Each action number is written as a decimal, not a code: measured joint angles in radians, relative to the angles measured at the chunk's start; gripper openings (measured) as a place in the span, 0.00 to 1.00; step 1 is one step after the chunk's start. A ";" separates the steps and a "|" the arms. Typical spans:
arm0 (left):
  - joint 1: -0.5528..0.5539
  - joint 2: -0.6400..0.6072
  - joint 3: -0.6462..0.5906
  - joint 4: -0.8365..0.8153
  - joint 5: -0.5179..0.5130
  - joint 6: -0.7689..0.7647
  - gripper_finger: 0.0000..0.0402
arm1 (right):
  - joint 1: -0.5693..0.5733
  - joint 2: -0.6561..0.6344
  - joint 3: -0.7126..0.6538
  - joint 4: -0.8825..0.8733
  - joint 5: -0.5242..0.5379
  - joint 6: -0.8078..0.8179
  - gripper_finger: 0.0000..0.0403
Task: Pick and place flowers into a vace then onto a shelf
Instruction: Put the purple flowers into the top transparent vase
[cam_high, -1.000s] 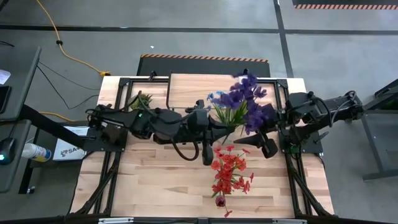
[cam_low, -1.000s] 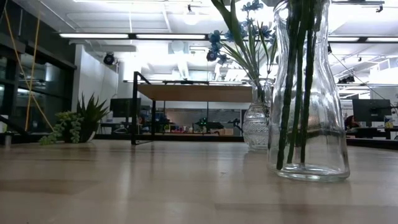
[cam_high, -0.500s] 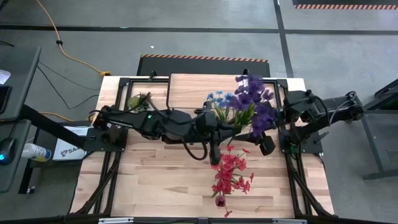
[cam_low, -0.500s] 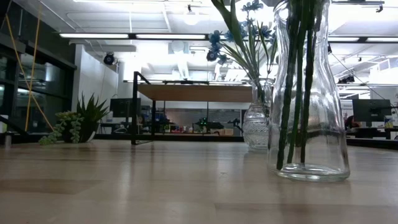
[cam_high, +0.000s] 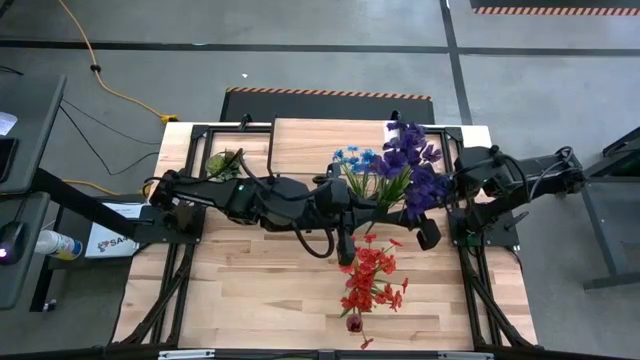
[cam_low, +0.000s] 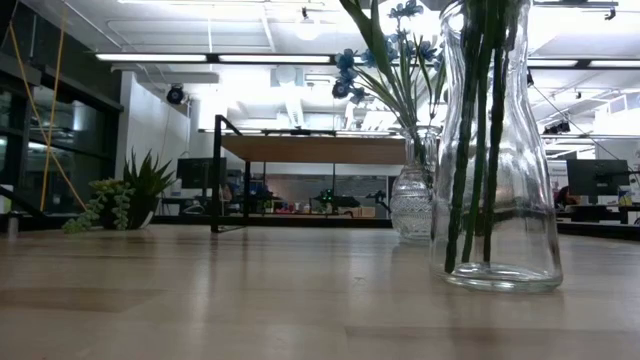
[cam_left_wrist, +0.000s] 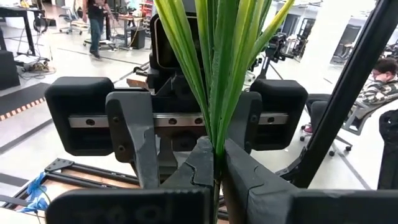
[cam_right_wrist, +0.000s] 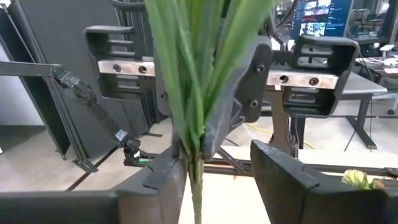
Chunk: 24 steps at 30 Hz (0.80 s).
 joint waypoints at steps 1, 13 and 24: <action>0.000 0.000 0.000 0.000 0.000 0.000 0.11 | 0.000 0.000 0.000 -0.003 0.004 0.000 0.40; 0.001 0.000 0.000 -0.008 -0.011 0.000 0.11 | 0.002 0.000 0.001 -0.021 0.023 -0.006 0.10; 0.001 -0.002 0.000 -0.029 -0.011 -0.025 0.11 | 0.002 0.000 0.001 -0.026 0.052 -0.019 0.02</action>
